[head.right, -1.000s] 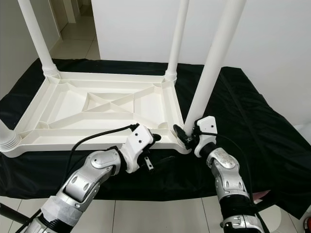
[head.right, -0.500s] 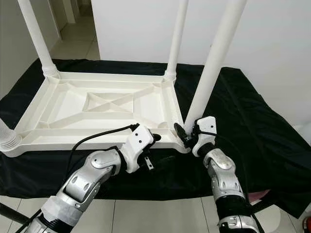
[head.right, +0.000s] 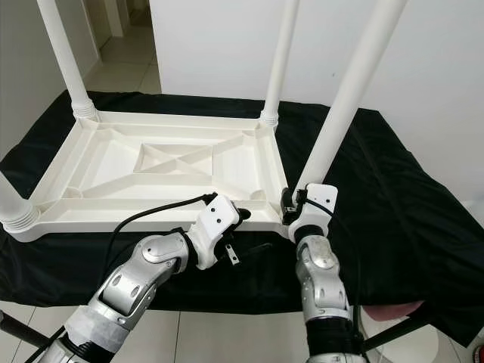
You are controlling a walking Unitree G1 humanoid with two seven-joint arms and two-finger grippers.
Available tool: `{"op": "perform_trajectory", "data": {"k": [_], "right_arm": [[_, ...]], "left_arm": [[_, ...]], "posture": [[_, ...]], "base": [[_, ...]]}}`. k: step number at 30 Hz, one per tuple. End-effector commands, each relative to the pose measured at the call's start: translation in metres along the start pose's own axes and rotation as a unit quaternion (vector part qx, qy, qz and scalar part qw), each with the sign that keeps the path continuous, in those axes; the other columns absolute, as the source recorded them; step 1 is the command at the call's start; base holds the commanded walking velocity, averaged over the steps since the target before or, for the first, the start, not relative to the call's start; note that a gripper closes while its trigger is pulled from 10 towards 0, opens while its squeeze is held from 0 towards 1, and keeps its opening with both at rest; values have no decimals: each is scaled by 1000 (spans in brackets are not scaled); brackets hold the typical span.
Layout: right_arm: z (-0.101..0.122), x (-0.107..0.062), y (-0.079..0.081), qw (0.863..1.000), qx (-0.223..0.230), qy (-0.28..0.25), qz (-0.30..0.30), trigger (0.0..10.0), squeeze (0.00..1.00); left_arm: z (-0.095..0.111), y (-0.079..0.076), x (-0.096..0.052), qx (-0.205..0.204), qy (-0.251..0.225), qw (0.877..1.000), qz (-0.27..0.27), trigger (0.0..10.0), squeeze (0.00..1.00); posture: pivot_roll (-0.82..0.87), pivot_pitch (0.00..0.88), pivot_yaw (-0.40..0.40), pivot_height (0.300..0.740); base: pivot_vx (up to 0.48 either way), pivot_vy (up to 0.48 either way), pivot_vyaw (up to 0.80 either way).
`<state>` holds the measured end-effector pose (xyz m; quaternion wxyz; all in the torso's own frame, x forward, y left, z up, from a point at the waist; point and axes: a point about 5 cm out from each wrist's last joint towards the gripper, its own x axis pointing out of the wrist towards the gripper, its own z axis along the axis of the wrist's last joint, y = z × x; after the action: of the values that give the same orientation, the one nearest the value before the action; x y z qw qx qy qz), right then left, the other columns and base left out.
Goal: Building children table
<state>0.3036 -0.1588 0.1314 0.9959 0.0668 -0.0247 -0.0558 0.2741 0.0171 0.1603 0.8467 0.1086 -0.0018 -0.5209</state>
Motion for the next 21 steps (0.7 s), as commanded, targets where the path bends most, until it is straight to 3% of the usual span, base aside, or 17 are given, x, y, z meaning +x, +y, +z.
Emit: {"op": "perform_trajectory", "data": {"k": [1, 4, 14, 15, 21], "right_arm": [[-31, -13, 4, 997, 24, 77, -22, 10000, 0], [-29, -20, 11, 997, 27, 72, -28, 10000, 0], [-20, -21, 10, 998, 12, 58, -24, 10000, 0], [-15, -21, 10, 999, 18, 41, -16, 10000, 1000], [-5, -18, 8, 999, 25, 10, 18, 10000, 1000]], "left_arm": [[-3, 1, 1, -1, 4, 1000, 18, 10000, 0], [-3, 3, 0, 0, 5, 1000, 23, 10000, 0], [-2, 6, 2, 4, 2, 1000, 24, 10000, 0], [-2, 5, 2, 5, 2, 1000, 24, 10000, 0], [-3, 4, 3, 7, 1, 1000, 22, 10000, 0]], "posture": [[33, 61, -43, 740], [31, 62, -43, 740], [20, 49, -40, 740], [22, 44, -41, 740], [27, 36, -42, 740]], "base": [[0, 0, 0], [0, 0, 0], [0, 0, 0], [0, 0, 0], [0, 0, 0]]}}
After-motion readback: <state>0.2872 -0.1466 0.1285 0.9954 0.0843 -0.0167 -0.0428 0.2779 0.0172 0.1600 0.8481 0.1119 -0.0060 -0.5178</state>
